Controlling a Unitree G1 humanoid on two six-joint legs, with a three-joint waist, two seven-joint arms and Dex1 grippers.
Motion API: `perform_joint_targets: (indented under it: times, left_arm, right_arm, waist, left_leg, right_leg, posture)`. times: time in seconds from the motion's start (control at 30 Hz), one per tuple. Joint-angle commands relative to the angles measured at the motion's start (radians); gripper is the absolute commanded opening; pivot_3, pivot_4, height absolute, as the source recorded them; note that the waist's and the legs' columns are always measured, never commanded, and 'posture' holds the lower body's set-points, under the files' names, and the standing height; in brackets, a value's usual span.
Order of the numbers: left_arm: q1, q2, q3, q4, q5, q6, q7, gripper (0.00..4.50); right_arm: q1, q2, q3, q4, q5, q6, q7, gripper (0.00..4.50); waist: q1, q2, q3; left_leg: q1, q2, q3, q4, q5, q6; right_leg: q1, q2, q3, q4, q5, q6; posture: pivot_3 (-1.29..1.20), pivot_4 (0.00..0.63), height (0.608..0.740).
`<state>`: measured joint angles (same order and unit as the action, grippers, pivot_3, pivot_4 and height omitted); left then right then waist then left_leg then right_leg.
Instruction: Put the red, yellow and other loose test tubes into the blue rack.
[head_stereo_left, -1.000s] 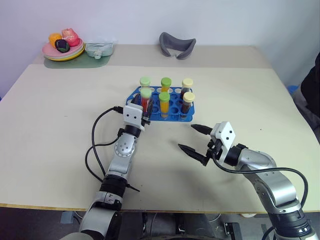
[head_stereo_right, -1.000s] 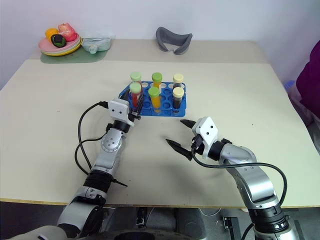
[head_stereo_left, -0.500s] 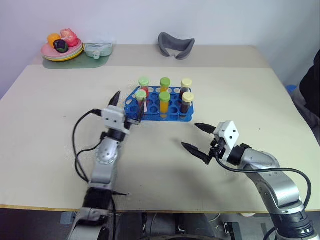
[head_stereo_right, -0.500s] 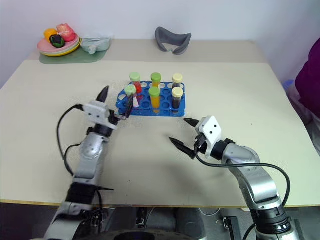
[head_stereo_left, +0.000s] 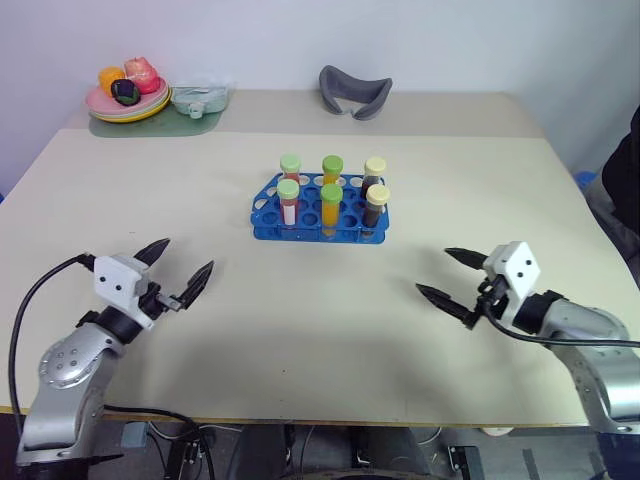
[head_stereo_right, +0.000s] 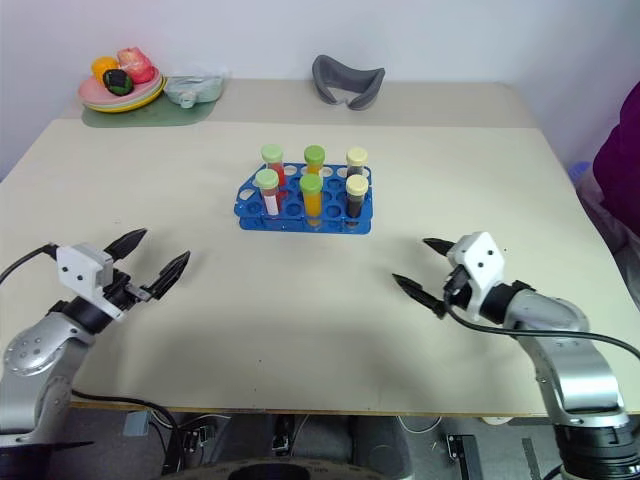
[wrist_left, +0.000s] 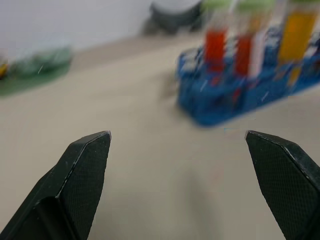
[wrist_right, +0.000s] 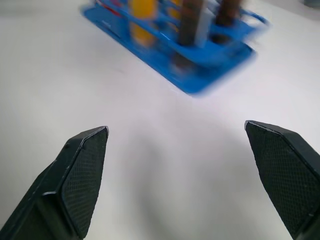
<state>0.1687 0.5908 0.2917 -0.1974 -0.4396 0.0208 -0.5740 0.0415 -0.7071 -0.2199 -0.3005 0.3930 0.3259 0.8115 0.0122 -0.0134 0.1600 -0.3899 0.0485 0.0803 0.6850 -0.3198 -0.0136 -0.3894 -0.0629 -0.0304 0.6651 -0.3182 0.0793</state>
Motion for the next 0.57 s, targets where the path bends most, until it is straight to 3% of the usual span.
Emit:
perform_joint_targets:
  times: [0.03, 0.3, 0.57]
  left_arm:
    - [-0.002, 0.029, 0.018, -0.010, 0.009, 0.029, -0.031, 4.40]
    - [-0.018, 0.031, 0.007, -0.003, 0.034, 0.061, -0.060, 4.40]
    - [0.073, -0.001, 0.047, -0.036, 0.052, 0.044, -0.040, 4.40]
  right_arm:
    - [-0.016, -0.026, -0.038, 0.029, 0.005, -0.045, 0.034, 4.50]
    - [-0.035, -0.032, -0.031, 0.143, -0.026, -0.117, 0.057, 4.50]
    - [-0.052, -0.037, -0.025, 0.189, -0.029, -0.118, 0.068, 4.50]
  waist:
    - [0.000, 0.000, 0.000]
    - [-0.001, 0.000, 0.000]
    - [-0.003, 0.000, 0.000]
  left_leg:
    - [0.000, 0.000, 0.000, 0.000, 0.000, 0.000]
    - [0.000, 0.000, 0.001, 0.000, 0.000, 0.000]
    - [0.000, 0.001, 0.000, 0.000, 0.000, 0.000]
  right_leg:
    - [0.000, 0.000, 0.000, 0.000, 0.000, 0.000]
    - [0.000, 0.000, 0.000, 0.000, 0.000, 0.000]
    - [0.000, -0.001, 0.000, 0.000, 0.000, 0.000]
  posture:
    - [0.00, 0.150, 0.735]
    - [0.00, 0.150, 0.735]
    - [0.00, 0.150, 0.735]
